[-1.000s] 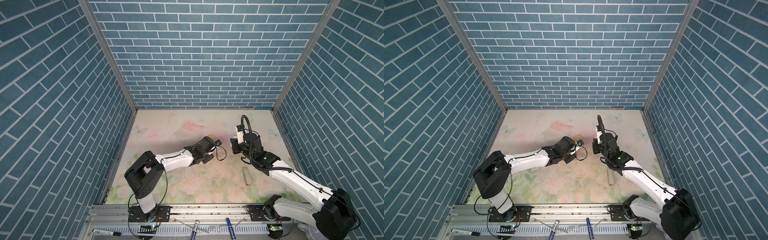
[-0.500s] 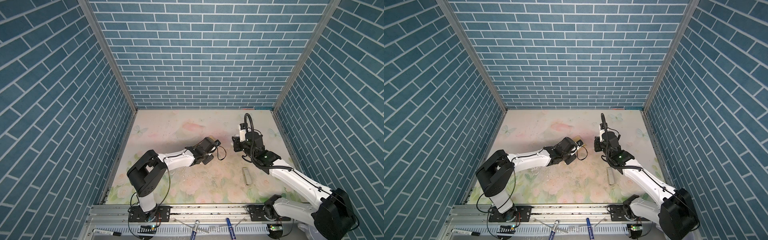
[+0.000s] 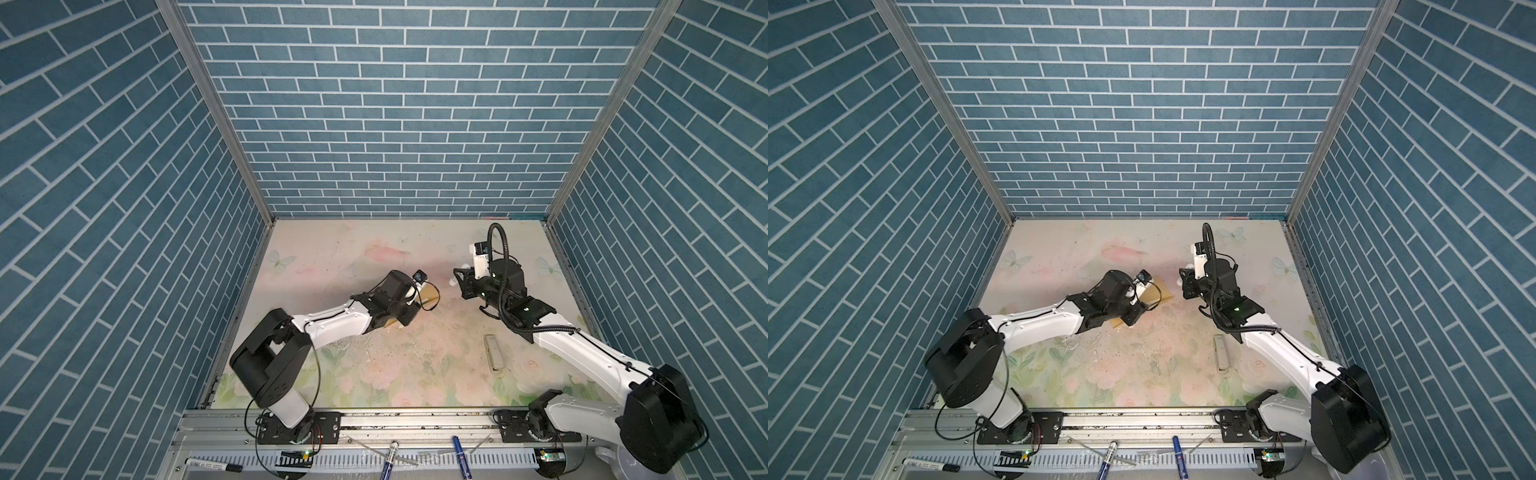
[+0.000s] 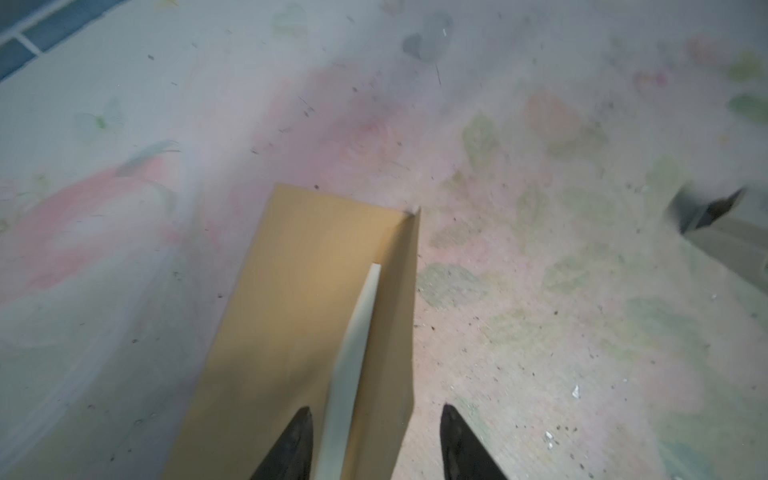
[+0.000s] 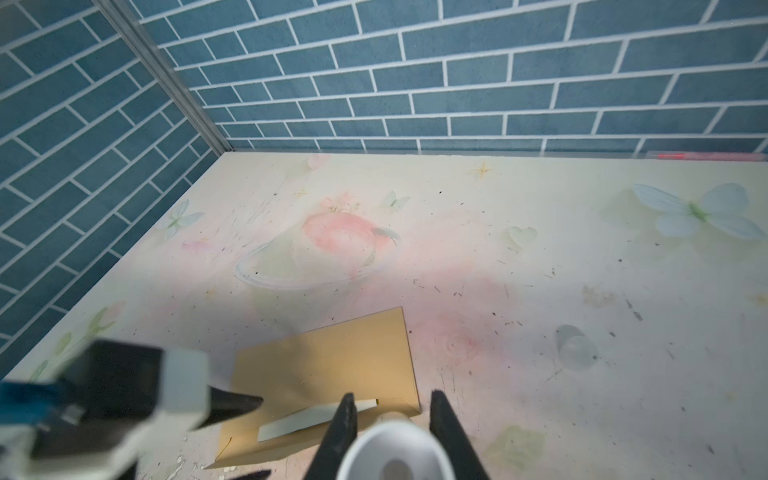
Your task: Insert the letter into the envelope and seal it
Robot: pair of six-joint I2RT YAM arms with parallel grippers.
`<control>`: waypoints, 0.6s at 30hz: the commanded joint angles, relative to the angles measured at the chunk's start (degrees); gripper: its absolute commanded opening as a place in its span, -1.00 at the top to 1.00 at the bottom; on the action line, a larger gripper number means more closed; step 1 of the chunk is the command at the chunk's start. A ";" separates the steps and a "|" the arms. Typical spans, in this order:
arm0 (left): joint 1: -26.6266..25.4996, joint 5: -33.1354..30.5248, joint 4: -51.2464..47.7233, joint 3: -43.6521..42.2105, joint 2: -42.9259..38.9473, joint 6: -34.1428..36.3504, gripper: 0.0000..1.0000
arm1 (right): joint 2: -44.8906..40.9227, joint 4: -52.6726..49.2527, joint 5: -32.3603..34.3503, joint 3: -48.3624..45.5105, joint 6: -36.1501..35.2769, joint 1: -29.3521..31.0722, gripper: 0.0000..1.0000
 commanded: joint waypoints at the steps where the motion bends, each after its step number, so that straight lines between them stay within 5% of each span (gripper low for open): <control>1: 3.90 3.54 6.00 -3.73 -4.52 -8.12 -0.04 | 4.14 3.99 -7.05 4.75 0.51 -0.16 1.00; 9: 12.88 10.02 11.85 -11.38 -9.69 -26.07 0.34 | 13.49 9.06 -7.39 9.48 -7.20 5.09 1.00; 18: 14.28 11.60 13.05 -11.81 -5.27 -39.12 1.00 | 21.97 15.18 -5.54 12.01 -12.35 10.58 1.00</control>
